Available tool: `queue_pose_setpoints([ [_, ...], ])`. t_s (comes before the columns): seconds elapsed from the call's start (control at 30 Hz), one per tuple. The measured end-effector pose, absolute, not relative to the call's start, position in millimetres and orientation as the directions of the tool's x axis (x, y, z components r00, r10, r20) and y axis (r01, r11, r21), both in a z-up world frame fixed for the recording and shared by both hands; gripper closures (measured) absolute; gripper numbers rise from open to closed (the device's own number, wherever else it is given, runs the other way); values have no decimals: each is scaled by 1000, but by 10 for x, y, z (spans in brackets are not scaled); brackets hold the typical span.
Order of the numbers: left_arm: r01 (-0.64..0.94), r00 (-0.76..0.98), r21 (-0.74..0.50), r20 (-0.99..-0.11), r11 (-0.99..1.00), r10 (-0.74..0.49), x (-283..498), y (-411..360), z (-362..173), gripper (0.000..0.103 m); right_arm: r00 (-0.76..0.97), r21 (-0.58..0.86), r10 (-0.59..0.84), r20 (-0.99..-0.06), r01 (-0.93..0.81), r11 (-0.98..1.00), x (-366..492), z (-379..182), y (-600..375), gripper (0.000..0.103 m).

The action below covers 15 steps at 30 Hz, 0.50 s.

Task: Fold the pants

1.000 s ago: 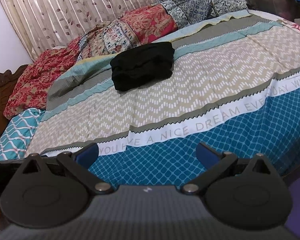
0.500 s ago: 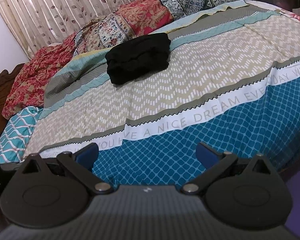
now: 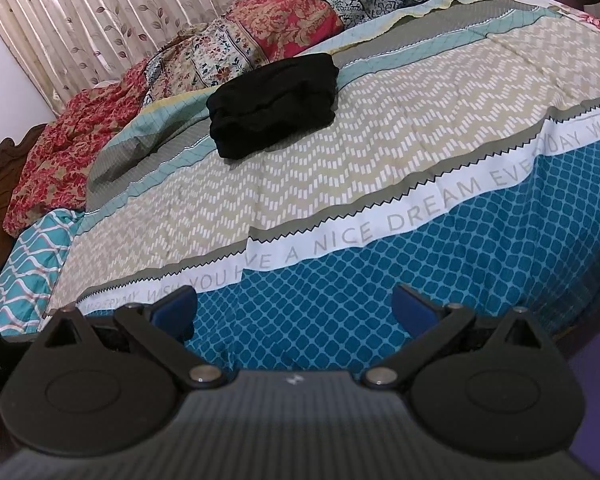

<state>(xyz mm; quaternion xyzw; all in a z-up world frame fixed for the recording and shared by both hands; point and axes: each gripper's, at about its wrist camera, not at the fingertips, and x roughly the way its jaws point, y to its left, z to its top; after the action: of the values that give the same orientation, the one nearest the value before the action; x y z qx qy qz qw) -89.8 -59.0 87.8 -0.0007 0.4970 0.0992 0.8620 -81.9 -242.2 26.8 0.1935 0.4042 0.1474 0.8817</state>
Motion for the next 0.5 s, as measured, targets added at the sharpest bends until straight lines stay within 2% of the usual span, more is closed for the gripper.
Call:
queue_pose_setpoints([
  [0.5,-178,478,97,-861,979,173,-892,-590,880,0,626,461,418,-658,-103,881,-814,247,-2416,0],
])
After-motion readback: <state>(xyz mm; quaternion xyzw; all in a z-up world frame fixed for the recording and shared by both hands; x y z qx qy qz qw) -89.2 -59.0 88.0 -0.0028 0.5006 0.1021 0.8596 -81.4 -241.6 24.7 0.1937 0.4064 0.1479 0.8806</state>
